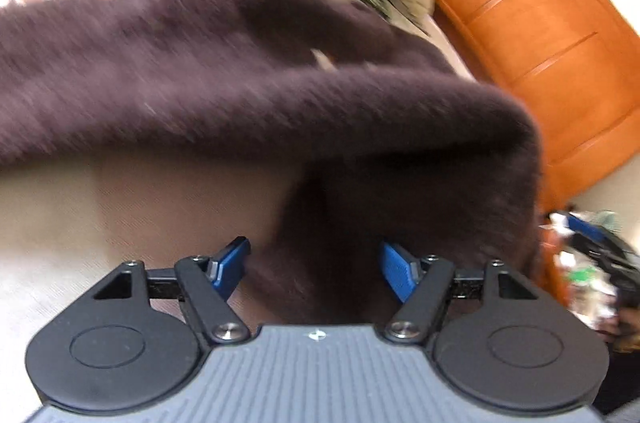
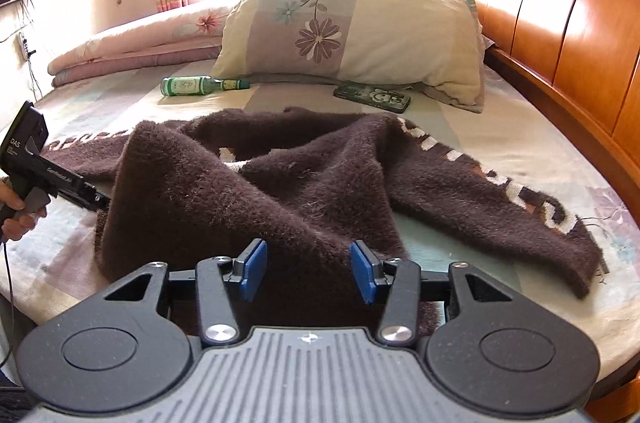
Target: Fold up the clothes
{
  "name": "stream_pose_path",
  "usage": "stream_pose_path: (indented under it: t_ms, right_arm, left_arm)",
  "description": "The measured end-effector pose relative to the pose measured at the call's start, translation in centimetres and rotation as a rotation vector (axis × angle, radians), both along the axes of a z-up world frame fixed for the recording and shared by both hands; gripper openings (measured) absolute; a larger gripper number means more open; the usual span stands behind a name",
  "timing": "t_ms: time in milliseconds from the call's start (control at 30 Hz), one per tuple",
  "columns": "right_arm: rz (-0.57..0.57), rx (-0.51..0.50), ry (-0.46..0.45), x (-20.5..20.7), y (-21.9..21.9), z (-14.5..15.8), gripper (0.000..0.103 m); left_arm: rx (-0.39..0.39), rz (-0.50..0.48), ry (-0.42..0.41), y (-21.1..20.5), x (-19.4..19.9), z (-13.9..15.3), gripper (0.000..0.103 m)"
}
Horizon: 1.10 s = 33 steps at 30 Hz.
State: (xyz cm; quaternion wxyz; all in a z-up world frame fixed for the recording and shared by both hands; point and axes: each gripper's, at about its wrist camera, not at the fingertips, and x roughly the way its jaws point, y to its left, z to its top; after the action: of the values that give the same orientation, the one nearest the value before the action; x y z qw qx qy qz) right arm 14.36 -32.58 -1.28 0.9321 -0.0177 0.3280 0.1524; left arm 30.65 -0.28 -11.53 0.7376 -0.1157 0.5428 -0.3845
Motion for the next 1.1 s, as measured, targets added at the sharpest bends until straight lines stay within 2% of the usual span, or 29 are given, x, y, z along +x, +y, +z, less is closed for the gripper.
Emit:
stream_pose_path:
  t_ms: [133, 267, 333, 400, 500, 667, 733, 800, 867, 933, 967, 1033, 1100]
  right_arm:
    - [0.007, 0.027, 0.0, 0.4, 0.2, -0.4, 0.052]
    - [0.014, 0.045, 0.003, 0.8, 0.6, -0.6, 0.052]
    - [0.02, 0.047, 0.001, 0.7, 0.7, -0.6, 0.052]
    - [0.028, 0.049, -0.008, 0.4, 0.6, -0.3, 0.052]
    - [0.019, 0.072, -0.014, 0.2, 0.1, -0.1, 0.054]
    - [-0.005, 0.112, -0.019, 0.1, -0.2, 0.1, 0.054]
    - [-0.003, 0.103, -0.032, -0.3, 0.0, 0.4, 0.054]
    - [-0.003, 0.09, -0.047, -0.9, 0.0, 0.7, 0.055]
    - [-0.01, 0.086, -0.06, -1.5, -0.2, 1.0, 0.057]
    - [-0.024, 0.104, -0.054, -1.6, -0.8, 0.9, 0.059]
    - [-0.032, 0.115, -0.048, -1.6, -1.1, 0.7, 0.059]
    - [-0.045, 0.132, -0.044, -1.7, -1.4, 0.7, 0.059]
    - [-0.055, 0.144, -0.049, -2.0, -1.5, 0.7, 0.059]
  left_arm:
    - [-0.002, -0.033, 0.012, -0.9, 1.5, -0.1, 0.07]
    - [-0.076, 0.024, 0.063, -1.0, 3.4, -1.1, 0.07]
    - [-0.089, 0.025, 0.08, -0.8, 3.0, -1.1, 0.07]
    - [-0.11, -0.011, 0.116, -0.4, 1.9, -1.2, 0.07]
    - [-0.137, -0.052, 0.126, 0.0, 1.1, -1.5, 0.07]
    - [-0.221, 0.004, 0.165, -0.9, 3.6, -2.8, 0.066]
    - [-0.212, 0.026, 0.17, -1.2, 3.5, -2.7, 0.063]
    - [-0.177, 0.026, 0.168, -1.2, 2.1, -2.1, 0.051]
    - [-0.164, -0.003, 0.17, -0.8, 0.3, -2.0, 0.044]
    - [-0.157, 0.013, 0.165, -0.2, -0.4, -2.5, 0.028]
    - [-0.154, 0.043, 0.183, 0.1, -0.1, -2.9, 0.009]
    - [-0.16, 0.096, 0.219, 0.5, 0.3, -3.7, 0.009]
    - [-0.139, 0.103, 0.189, 0.4, -0.2, -2.9, 0.006]
